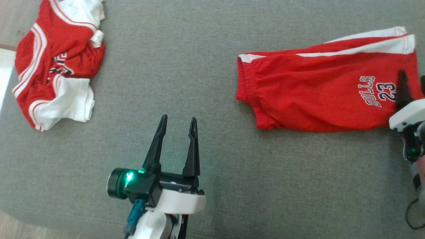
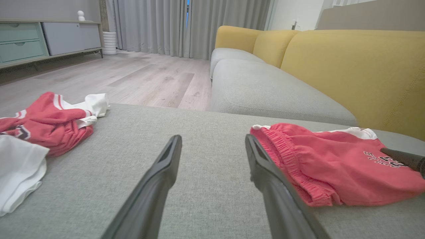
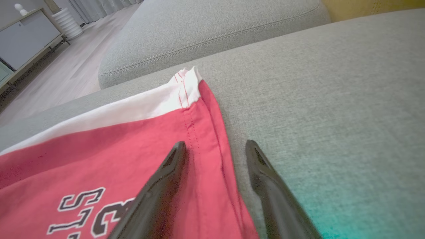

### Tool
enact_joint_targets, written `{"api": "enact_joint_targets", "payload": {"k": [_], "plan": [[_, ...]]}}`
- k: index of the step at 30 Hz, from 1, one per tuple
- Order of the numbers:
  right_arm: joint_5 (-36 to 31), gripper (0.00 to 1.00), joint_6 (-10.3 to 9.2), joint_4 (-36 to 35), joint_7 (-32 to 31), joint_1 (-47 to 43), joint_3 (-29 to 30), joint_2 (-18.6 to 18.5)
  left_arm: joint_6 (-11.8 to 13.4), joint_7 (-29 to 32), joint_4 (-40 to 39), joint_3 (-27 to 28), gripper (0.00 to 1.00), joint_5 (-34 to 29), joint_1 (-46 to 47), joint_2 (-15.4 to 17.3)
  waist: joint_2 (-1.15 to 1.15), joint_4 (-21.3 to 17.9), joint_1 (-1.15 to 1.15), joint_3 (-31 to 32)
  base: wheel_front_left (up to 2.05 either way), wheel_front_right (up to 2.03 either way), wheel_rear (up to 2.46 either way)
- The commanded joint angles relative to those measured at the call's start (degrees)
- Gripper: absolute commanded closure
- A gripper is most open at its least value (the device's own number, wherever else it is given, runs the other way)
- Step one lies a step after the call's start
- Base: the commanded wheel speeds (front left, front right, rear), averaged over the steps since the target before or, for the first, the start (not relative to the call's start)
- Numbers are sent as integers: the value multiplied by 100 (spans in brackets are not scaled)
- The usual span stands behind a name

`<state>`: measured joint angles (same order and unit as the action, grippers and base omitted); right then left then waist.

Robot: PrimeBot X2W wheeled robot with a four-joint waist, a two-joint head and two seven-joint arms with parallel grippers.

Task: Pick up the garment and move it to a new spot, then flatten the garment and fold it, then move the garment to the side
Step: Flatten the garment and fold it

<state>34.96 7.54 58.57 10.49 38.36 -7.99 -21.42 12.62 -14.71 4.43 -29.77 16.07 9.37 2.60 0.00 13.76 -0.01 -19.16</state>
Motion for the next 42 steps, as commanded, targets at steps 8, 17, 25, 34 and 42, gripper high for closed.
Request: {"api": "enact_joint_targets", "payload": {"k": [8, 17, 25, 34, 42], "plan": [[365, 100, -5, 43, 112, 17, -224, 103, 24, -29, -174, 324, 0, -190, -150, 28, 0, -199, 1, 263, 0, 0, 0], [533, 100, -5, 4, 243, -155, -297, -417, -88, -29, -69, 470, 0, -249, -138, 28, 0, -792, 1, 426, 0, 0, 0], [581, 100, -5, -182, 346, -23, -282, -654, -131, -29, 28, 422, 0, -208, -64, 28, 0, -933, 1, 462, 0, 0, 0], [363, 100, -5, -1171, 417, 240, -873, -25, -200, -29, 214, 387, 0, -144, -129, 28, 0, -680, 1, 685, 0, 0, 0], [275, 100, -5, -1689, 207, 51, -1785, 690, -188, -29, 260, 376, 0, -52, -240, 28, 0, -369, 1, 856, 0, 0, 0]]}}
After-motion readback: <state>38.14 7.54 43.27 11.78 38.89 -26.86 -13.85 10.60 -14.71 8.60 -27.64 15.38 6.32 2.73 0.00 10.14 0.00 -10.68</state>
